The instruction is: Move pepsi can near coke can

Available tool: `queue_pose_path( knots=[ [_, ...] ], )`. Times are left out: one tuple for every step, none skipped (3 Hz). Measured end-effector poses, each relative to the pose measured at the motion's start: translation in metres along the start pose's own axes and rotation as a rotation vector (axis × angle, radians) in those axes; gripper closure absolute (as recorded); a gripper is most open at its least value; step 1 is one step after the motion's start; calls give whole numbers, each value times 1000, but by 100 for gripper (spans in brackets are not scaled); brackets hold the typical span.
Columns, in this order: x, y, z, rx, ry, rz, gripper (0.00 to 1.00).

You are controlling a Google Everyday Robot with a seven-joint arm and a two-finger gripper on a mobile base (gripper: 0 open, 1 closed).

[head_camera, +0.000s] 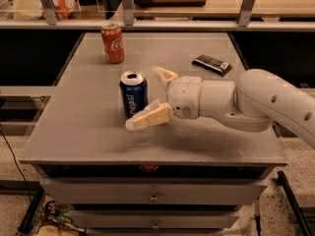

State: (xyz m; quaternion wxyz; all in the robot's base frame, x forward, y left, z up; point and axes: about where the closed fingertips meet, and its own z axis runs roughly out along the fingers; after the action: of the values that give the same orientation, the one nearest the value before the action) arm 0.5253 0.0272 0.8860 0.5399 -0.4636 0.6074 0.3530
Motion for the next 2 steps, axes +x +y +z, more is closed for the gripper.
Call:
queue_pose_path(
  knots=[
    [3,0,10,-14,-9,0,0],
    [5,2,15,-28,-15,-3,19]
  ],
)
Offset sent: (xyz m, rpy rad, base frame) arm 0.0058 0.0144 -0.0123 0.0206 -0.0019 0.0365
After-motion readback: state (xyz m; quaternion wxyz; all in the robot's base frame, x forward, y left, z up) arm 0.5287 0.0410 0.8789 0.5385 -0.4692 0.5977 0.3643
